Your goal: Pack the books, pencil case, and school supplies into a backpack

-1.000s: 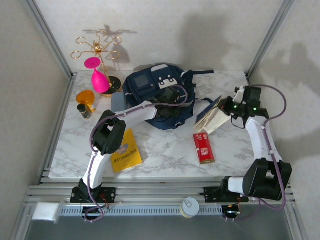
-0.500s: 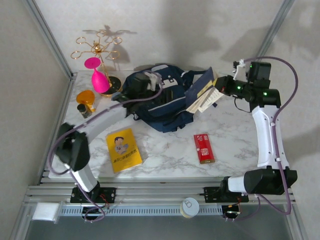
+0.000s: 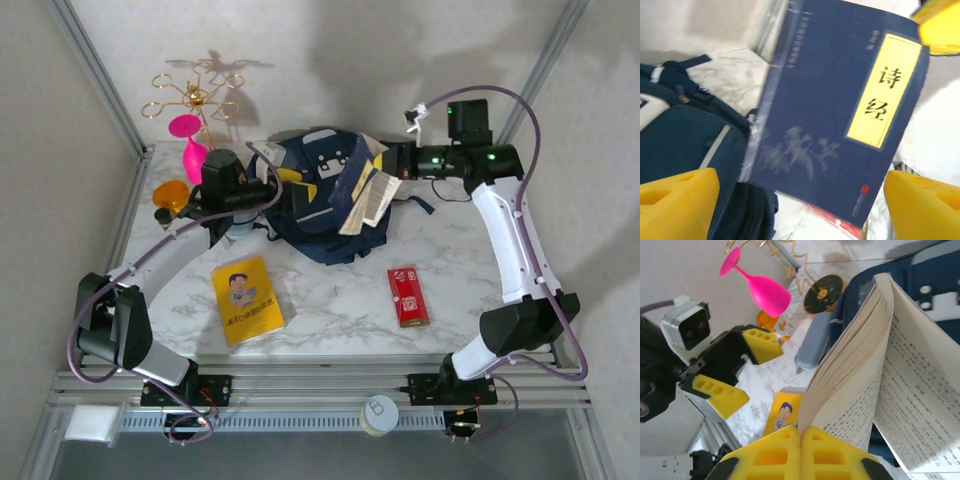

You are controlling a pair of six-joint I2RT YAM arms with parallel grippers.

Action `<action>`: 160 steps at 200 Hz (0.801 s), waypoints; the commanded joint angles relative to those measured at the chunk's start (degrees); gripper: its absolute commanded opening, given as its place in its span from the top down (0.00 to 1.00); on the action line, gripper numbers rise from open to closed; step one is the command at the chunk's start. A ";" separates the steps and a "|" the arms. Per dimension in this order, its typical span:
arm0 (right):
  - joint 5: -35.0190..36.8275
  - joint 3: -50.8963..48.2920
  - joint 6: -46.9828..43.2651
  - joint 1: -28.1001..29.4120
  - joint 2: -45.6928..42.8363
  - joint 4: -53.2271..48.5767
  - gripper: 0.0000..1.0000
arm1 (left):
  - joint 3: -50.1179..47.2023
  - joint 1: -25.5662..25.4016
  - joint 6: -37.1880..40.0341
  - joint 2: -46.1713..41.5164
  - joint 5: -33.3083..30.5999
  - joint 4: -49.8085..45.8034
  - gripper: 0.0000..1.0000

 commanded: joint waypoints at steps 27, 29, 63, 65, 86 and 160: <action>-4.60 4.15 -4.81 4.36 1.63 -0.09 0.98 | 4.71 2.68 8.38 6.58 15.32 0.54 0.15; -4.72 4.23 -5.01 4.49 1.74 -0.09 0.98 | 5.16 2.75 9.17 6.87 15.34 -0.17 0.15; -5.83 6.79 -7.77 6.62 3.27 -2.56 0.98 | 9.30 3.45 10.72 11.01 16.52 -2.69 0.18; -5.84 6.87 -7.86 6.73 3.32 -2.62 0.98 | 9.42 3.42 10.72 11.16 16.54 -2.69 0.18; -6.87 7.01 -8.17 7.33 3.43 -2.83 0.98 | 11.60 3.52 12.42 12.07 17.00 -4.75 0.16; -8.47 5.77 -8.88 8.91 2.53 -0.85 0.98 | 23.64 2.24 33.19 17.33 31.49 -30.95 0.24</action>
